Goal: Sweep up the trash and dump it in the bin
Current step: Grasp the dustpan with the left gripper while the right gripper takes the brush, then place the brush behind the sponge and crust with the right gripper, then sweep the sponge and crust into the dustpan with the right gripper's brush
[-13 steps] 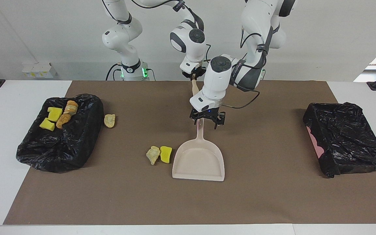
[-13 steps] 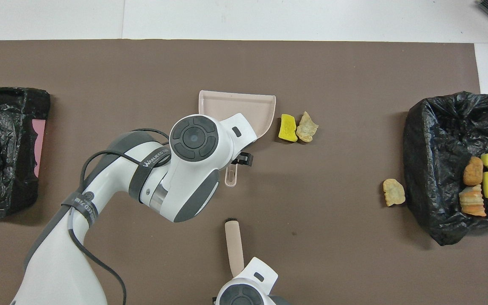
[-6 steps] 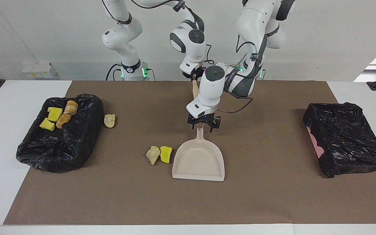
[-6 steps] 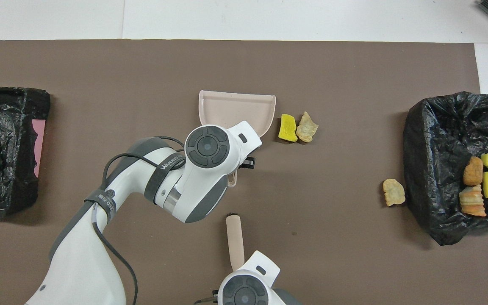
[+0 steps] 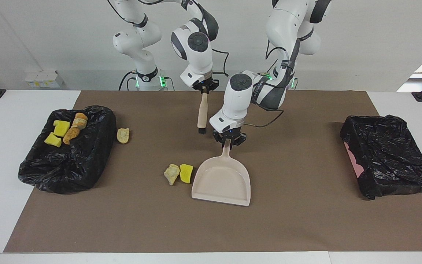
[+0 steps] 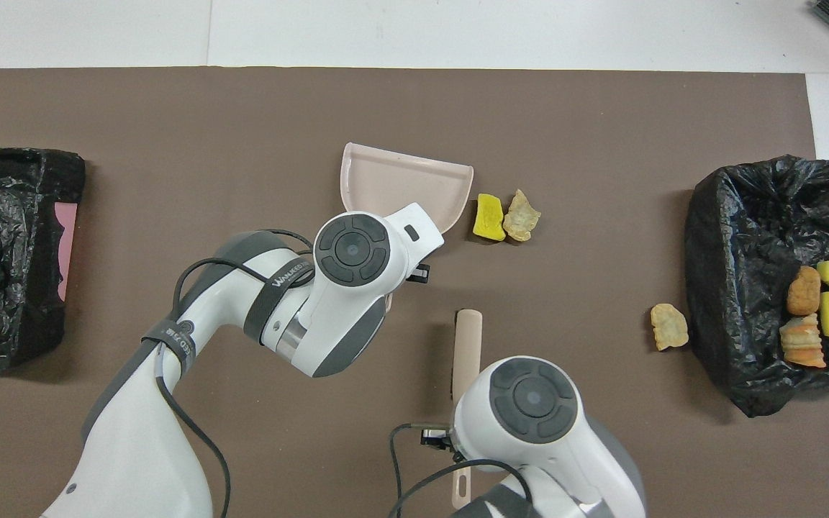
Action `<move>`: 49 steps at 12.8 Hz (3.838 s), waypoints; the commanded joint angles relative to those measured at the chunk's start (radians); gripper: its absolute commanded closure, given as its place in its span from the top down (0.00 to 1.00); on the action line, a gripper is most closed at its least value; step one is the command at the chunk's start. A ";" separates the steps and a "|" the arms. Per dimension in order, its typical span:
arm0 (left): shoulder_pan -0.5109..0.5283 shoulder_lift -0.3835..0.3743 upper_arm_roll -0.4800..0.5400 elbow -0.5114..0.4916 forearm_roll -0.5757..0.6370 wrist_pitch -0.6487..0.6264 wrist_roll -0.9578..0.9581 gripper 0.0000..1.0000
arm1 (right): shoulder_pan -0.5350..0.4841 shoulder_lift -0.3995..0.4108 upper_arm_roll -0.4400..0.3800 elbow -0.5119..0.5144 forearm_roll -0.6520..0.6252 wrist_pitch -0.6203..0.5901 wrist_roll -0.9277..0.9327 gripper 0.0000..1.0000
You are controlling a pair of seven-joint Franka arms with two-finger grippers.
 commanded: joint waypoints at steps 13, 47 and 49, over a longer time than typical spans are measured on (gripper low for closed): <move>0.147 -0.135 0.014 -0.019 0.048 -0.242 1.015 0.00 | -0.459 -0.139 0.008 -0.182 -0.346 -0.221 -0.012 0.00; 0.132 -0.158 0.015 -0.135 0.053 -0.214 1.173 0.00 | -0.395 0.345 0.016 0.302 -0.369 0.022 -0.508 0.00; 0.132 -0.158 0.015 -0.140 0.051 -0.213 1.173 0.00 | -0.366 0.388 0.017 0.316 -0.367 0.053 -0.510 0.00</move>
